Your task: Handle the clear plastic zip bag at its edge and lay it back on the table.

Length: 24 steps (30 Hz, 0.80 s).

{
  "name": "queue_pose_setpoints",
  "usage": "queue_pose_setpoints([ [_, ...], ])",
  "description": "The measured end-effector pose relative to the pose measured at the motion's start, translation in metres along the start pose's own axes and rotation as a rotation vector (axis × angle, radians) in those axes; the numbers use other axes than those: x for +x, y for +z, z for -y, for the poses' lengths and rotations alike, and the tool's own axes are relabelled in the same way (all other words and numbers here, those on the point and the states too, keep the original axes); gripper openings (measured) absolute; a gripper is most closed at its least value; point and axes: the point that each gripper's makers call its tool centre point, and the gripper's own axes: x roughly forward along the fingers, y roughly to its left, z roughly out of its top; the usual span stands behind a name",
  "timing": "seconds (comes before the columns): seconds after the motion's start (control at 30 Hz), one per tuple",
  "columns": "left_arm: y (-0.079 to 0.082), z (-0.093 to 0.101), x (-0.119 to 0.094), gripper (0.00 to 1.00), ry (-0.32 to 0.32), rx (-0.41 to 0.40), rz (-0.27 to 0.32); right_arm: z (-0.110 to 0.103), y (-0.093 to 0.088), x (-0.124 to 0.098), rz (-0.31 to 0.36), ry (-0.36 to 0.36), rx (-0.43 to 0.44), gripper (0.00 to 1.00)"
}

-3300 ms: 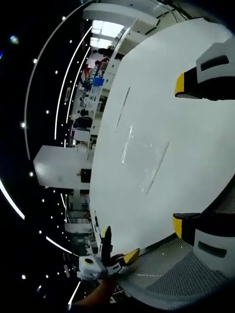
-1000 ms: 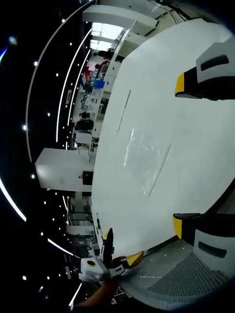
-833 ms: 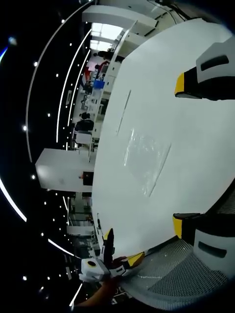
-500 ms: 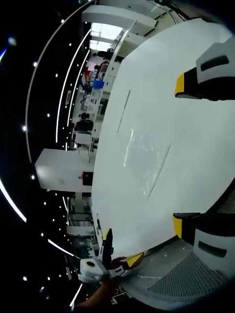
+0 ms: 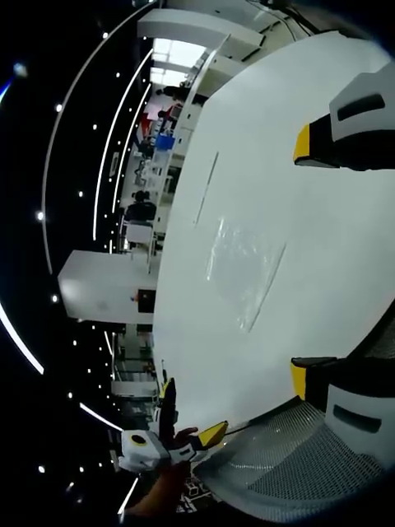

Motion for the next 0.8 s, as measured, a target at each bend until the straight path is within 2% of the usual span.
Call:
queue_pose_setpoints([
  [0.53,0.020,-0.004,0.011,0.93,-0.033,0.060,0.008,0.001,0.002,-0.001,0.007,-0.012,0.005,0.96],
  [0.8,0.022,-0.003,0.018,0.89,-0.061,0.079,0.002,0.005,0.000,-0.001,0.009,-0.018,0.006,0.96],
])
